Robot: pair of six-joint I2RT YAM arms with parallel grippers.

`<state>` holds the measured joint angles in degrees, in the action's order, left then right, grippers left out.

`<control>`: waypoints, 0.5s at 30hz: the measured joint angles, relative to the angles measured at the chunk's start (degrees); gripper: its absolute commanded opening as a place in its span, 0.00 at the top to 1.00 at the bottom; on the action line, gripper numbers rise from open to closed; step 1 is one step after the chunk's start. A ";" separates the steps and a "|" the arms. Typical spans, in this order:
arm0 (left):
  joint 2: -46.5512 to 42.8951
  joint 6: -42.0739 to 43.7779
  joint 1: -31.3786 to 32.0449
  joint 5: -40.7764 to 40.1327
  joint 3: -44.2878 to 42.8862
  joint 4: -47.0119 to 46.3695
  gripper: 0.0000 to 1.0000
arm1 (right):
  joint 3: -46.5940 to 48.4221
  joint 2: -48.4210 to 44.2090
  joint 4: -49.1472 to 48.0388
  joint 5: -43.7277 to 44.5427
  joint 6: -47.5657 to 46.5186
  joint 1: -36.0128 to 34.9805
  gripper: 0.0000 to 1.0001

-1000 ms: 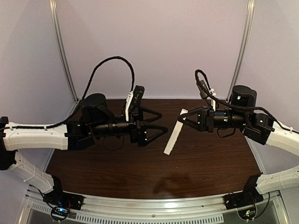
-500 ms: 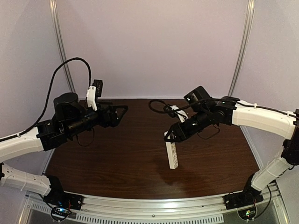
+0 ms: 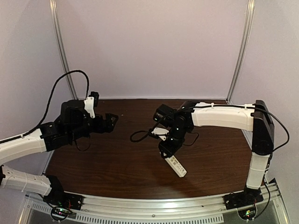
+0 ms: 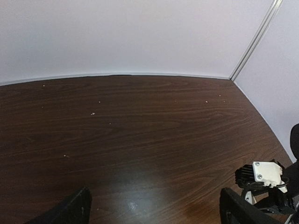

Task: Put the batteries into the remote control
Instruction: Place the remote control at the center of the board.

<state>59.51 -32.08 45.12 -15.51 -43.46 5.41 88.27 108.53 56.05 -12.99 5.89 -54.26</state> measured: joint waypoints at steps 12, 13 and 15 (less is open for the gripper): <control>-2.12 -0.15 -0.42 -0.35 3.61 0.17 0.03 | 10.80 12.59 7.21 3.17 -1.68 -1.07 0.71; -2.29 -0.15 -0.42 -0.35 3.98 0.13 0.03 | 11.34 13.25 7.54 3.21 -1.68 -1.07 0.70; -2.60 -0.13 -0.42 -0.35 4.85 -0.37 0.03 | 12.55 14.60 8.15 3.41 -1.66 -1.11 0.70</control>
<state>56.90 -32.21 44.71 -15.86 -38.61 5.04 100.82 123.13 64.20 -9.58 4.23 -55.37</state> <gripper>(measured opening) 0.974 0.377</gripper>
